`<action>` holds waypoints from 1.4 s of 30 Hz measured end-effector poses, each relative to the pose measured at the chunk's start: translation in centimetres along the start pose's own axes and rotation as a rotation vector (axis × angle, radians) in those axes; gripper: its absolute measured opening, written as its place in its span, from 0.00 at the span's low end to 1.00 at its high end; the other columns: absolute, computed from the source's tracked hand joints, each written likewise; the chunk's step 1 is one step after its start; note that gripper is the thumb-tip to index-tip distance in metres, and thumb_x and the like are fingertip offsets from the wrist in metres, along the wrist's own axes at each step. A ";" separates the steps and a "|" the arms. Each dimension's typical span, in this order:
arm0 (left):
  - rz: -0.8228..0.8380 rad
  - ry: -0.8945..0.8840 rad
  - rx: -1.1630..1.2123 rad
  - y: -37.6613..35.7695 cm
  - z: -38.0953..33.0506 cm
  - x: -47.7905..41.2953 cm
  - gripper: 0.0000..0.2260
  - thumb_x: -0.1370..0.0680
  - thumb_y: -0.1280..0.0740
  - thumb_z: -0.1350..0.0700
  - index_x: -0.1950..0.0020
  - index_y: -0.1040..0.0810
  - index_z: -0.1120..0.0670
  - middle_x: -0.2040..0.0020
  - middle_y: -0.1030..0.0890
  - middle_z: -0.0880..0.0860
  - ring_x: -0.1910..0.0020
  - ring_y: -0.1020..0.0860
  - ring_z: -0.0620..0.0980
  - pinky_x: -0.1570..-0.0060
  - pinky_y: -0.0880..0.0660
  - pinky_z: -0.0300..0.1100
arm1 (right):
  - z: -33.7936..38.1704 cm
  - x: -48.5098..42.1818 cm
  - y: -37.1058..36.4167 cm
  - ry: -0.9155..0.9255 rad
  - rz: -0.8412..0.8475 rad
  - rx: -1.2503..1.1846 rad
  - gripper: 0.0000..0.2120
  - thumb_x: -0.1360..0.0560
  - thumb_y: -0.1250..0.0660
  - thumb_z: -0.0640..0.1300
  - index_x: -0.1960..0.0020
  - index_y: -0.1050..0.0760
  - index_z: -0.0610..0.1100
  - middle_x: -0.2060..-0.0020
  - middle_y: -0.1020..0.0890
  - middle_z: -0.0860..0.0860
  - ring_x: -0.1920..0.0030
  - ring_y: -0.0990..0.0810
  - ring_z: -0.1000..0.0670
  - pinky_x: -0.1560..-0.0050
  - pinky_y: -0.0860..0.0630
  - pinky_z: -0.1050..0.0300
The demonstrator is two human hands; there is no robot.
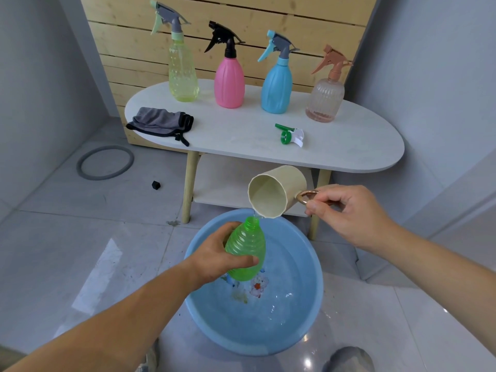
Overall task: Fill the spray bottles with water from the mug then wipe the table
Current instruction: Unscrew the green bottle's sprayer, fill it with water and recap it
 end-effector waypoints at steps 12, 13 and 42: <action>-0.002 -0.001 0.002 0.0 0.2 -0.1 0.36 0.43 0.17 0.47 0.36 0.23 0.44 0.44 0.16 0.49 0.44 0.16 0.49 0.44 0.18 0.47 | -0.1 -0.1 -0.1 0.031 -0.009 0.003 0.09 0.26 0.28 0.40 0.62 0.17 0.53 0.60 0.16 0.54 0.54 0.19 0.53 0.48 0.25 0.59; 0.000 -0.002 0.001 -0.1 0.1 -0.1 0.35 0.42 0.17 0.47 0.36 0.23 0.44 0.44 0.16 0.49 0.44 0.16 0.49 0.44 0.18 0.47 | -0.1 -0.1 -0.2 0.035 -0.007 0.007 0.08 0.26 0.28 0.41 0.61 0.17 0.52 0.60 0.16 0.53 0.54 0.19 0.53 0.48 0.25 0.58; 0.001 0.001 -0.005 -0.1 0.4 -0.3 0.35 0.42 0.17 0.47 0.36 0.23 0.44 0.43 0.16 0.49 0.43 0.17 0.49 0.42 0.18 0.49 | -0.3 -0.4 -0.7 0.125 0.002 0.131 0.12 0.28 0.32 0.51 0.61 0.17 0.44 0.61 0.16 0.53 0.47 0.21 0.55 0.45 0.25 0.55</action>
Point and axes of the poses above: each hand's wrist, its own x-axis away from the middle knuckle, its own y-axis out of the back of the hand, z = x × y, the point moved 10 cm from there along -x, towards the middle knuckle
